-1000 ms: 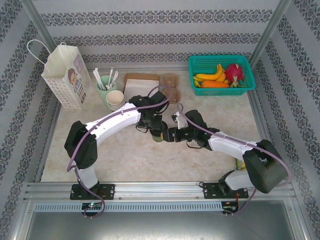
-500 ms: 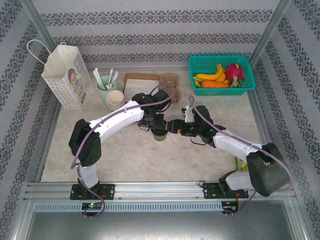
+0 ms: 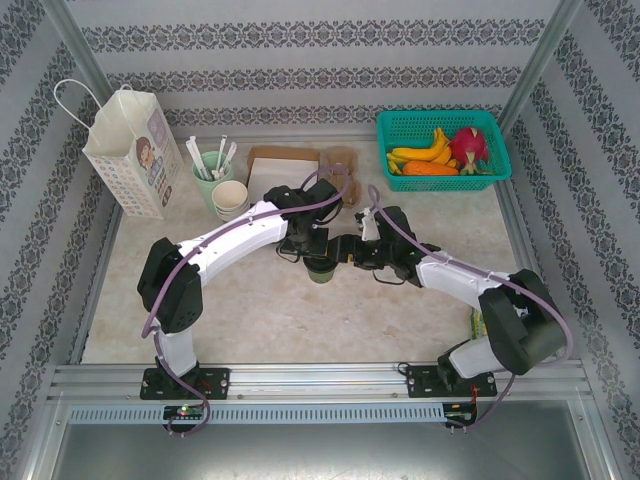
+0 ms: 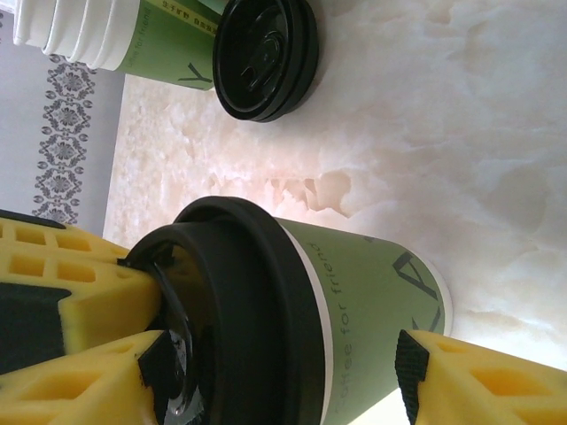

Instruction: Pack the takeout coffee

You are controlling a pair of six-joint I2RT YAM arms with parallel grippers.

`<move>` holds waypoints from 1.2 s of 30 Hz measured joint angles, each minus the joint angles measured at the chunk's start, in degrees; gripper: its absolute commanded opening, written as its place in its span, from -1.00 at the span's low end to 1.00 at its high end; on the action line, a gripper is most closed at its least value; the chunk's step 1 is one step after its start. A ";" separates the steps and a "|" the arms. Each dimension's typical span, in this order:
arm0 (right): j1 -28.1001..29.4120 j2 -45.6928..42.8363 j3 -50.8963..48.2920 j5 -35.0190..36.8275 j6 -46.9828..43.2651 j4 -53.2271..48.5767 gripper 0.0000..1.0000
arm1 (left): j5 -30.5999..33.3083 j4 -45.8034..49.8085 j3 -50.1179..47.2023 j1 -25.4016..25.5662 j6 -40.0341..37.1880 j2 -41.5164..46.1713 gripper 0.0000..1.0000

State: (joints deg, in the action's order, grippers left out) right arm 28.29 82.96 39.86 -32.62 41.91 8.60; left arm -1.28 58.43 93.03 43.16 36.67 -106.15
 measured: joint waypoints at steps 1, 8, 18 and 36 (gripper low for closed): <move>0.11 0.20 0.15 0.00 0.00 0.00 0.38 | -0.02 -0.02 0.00 0.00 0.00 0.00 -1.00; 0.46 1.60 1.03 -0.02 -0.02 0.00 0.28 | -0.20 -0.13 0.00 0.00 -0.02 0.00 -1.00; 0.74 2.10 1.42 0.04 -0.24 0.02 0.16 | -0.37 -2.12 -1.92 -0.04 -0.46 1.40 -0.91; 1.25 1.57 1.55 1.16 -0.26 -0.66 0.17 | -5.92 -13.03 -12.17 -2.05 -2.14 9.03 -0.48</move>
State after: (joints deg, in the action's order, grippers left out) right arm 29.54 84.53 41.41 -31.46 41.65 7.94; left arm -7.20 45.41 80.86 41.10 34.52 -97.12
